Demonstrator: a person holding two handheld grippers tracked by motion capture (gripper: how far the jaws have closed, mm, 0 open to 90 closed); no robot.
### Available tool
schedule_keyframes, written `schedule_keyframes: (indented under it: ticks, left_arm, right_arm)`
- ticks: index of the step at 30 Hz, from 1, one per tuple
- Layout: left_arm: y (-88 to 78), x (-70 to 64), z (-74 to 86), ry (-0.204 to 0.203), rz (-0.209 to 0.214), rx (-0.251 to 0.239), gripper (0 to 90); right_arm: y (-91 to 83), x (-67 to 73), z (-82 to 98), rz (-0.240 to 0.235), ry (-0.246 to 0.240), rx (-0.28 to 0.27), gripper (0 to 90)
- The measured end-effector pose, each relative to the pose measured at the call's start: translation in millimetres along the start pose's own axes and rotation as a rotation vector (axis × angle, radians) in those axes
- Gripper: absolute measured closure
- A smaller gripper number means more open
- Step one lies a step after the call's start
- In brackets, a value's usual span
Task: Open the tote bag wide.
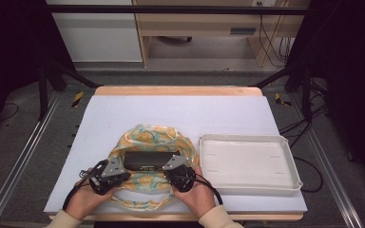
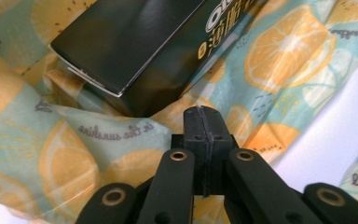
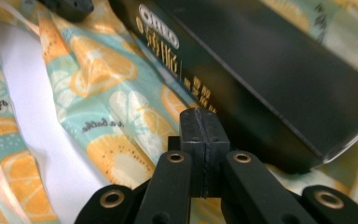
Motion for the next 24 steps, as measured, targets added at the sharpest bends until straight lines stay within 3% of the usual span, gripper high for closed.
schedule_keyframes:
  ticks: [12, 20, 24]
  left_arm:
    - [0.6, 12.3, 5.9, -0.017, -0.039, 0.013, 90.0]
    - [0.1, 18.4, 8.4, -0.027, -0.047, 0.024, 90.0]
    - [-8.6, 19.5, 4.9, -0.033, -0.045, -0.007, 90.0]
  right_arm:
    - [5.0, 2.9, 11.0, -0.012, 0.002, 0.039, 90.0]
    - [-1.5, -1.7, 15.3, 0.003, 0.014, 0.040, 90.0]
    - [-1.5, -3.3, 19.7, 0.003, 0.020, 0.042, 90.0]
Point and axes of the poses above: each handheld gripper's, and its own axes: y roughly forward along the jaws, z roughly out of its underside, x roughly to its left, the point moved 2 cm from there along y, roughly forward along the jaws, and after that the axes turned 4 degrees about -y, right-handed, at the moved point
